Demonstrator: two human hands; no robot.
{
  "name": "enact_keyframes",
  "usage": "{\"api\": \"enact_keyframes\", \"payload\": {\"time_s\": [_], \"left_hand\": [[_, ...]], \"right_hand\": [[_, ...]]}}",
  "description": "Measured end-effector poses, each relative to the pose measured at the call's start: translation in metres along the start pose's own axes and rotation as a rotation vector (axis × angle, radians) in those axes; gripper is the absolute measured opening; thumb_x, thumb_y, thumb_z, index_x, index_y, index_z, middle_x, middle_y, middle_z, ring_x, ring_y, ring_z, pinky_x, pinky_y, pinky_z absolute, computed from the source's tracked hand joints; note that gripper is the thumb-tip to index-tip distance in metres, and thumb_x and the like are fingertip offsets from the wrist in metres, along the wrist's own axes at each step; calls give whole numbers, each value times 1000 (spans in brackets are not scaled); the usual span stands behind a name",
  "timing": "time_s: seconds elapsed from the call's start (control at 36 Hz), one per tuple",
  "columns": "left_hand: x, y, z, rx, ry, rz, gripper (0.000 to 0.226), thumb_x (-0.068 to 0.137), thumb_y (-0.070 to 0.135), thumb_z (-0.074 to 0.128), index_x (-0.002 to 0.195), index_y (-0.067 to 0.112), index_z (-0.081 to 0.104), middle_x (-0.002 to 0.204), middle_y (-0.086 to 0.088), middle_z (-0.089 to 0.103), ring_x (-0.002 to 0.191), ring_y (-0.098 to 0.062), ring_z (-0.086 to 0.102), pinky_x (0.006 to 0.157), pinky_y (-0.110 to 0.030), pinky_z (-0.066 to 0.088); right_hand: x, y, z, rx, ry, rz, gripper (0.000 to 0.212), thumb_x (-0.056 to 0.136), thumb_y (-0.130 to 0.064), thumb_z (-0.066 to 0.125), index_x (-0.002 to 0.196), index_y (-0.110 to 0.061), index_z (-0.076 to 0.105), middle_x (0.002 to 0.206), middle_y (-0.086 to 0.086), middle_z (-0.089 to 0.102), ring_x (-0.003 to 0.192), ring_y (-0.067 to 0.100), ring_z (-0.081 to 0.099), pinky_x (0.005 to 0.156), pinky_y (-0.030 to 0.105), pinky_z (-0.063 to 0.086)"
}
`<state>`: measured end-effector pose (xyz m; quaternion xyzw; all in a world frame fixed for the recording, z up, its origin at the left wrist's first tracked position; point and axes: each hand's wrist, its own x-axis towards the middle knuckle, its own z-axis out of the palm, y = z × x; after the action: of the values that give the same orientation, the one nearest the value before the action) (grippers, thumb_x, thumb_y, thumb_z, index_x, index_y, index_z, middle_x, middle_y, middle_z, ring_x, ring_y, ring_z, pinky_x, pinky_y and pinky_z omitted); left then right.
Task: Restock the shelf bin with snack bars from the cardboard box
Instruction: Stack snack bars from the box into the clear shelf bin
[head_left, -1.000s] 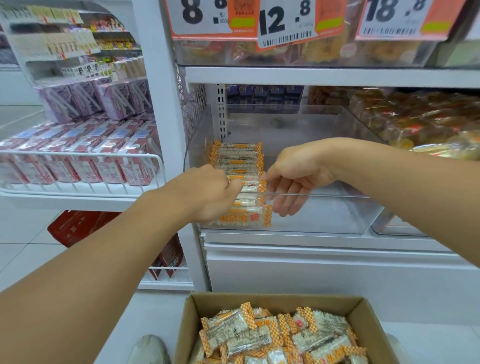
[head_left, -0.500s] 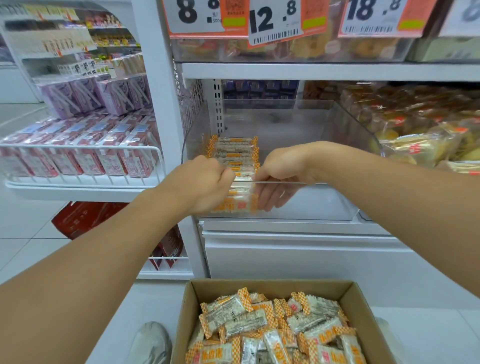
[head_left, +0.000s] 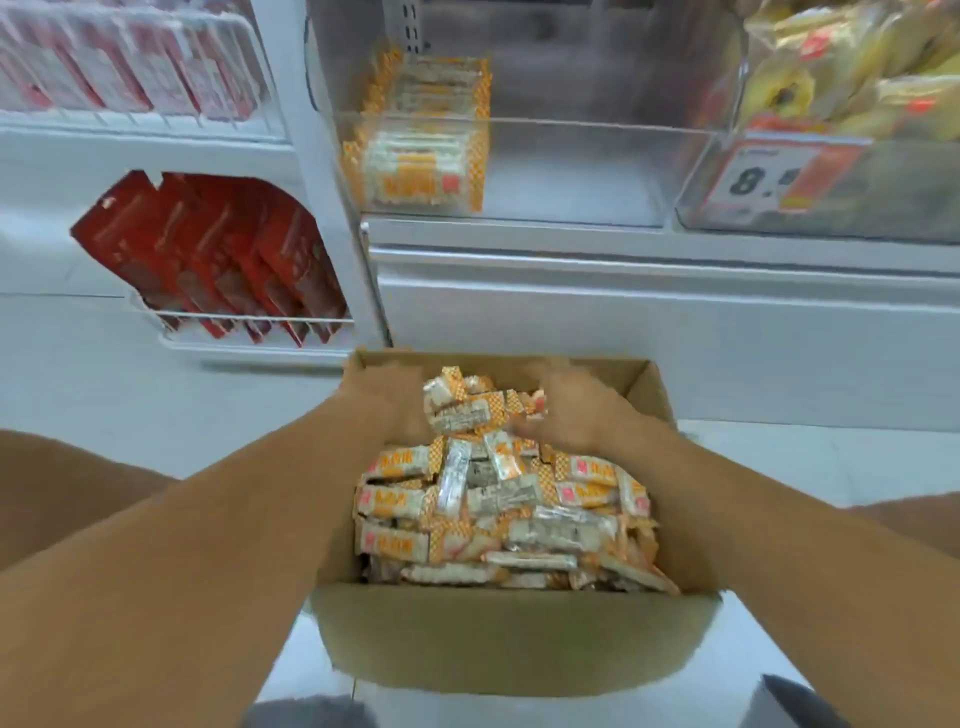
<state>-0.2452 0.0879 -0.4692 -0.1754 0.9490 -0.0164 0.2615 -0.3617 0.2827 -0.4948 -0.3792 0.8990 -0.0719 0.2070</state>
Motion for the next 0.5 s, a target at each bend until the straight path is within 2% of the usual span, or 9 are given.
{"api": "enact_keyframes", "payload": {"time_s": [0.03, 0.06, 0.11, 0.17, 0.22, 0.28, 0.39, 0.44, 0.5], "left_hand": [[0, -2, 26, -34, -51, -53, 84, 72, 61, 74, 138, 20, 43, 139, -6, 52, 129, -29, 51, 110, -48, 38], [-2, -4, 50, -86, -105, -92, 99, 66, 61, 80, 144, 21, 36, 144, -6, 46, 132, -31, 49, 109, -49, 40], [-6, -6, 86, -141, -191, -130, 117, 66, 50, 85, 156, 27, 15, 159, -6, 27, 139, -36, 40, 109, -49, 42], [-10, -4, 104, -154, -191, -127, 110, 82, 28, 76, 159, 32, -2, 166, -6, 9, 144, -38, 31, 112, -48, 38], [-11, 1, 109, -184, -121, -121, 95, 89, 11, 62, 159, 32, 1, 161, -10, 14, 139, -38, 33, 110, -47, 40], [-6, 2, 114, -220, -51, -109, 89, 90, 11, 62, 158, 34, 9, 152, -12, 20, 134, -39, 35, 107, -47, 42], [6, -3, 121, -397, -29, -75, 68, 90, 27, 70, 148, 29, 34, 146, -13, 21, 119, -40, 50, 106, -45, 43], [9, -2, 118, -434, -17, -59, 54, 92, 37, 69, 139, 25, 44, 141, -14, 35, 113, -37, 54, 102, -44, 45], [10, 1, 115, -434, 7, -32, 52, 93, 47, 64, 138, 25, 47, 133, -13, 45, 114, -35, 52, 99, -44, 45]], "right_hand": [[-9, 13, 17, -19, -142, 73, 98, 75, -75, 67, 154, -30, 31, 158, 10, 34, 142, 37, 38, 111, 48, 39], [-18, 24, 29, 4, -211, 155, 117, 67, -81, 70, 159, -33, 17, 165, 8, 19, 148, 38, 25, 116, 51, 33], [-32, 46, 48, 77, -224, 278, 132, 56, -84, 74, 160, -37, 7, 167, 6, 7, 150, 40, 17, 118, 53, 30], [-41, 63, 54, 87, -263, 326, 140, 50, -84, 76, 160, -34, 5, 166, 7, 5, 150, 40, 17, 117, 54, 31], [-46, 72, 56, 157, -359, 343, 148, 42, -89, 75, 160, -32, 6, 167, 5, 1, 152, 35, 14, 118, 53, 30], [-46, 74, 58, 240, -390, 342, 151, 33, -94, 73, 159, -34, 14, 167, 1, 5, 153, 31, 16, 119, 50, 29], [-46, 75, 71, 296, -345, 349, 138, 30, -94, 73, 151, -42, 33, 163, 0, 13, 149, 34, 22, 119, 52, 31], [-50, 76, 77, 316, -294, 336, 118, 40, -85, 80, 144, -44, 43, 159, 1, 15, 148, 37, 21, 120, 51, 28], [-54, 77, 81, 381, -221, 314, 89, 51, -69, 89, 128, -39, 57, 148, 2, 25, 139, 31, 30, 114, 37, 31]]}}
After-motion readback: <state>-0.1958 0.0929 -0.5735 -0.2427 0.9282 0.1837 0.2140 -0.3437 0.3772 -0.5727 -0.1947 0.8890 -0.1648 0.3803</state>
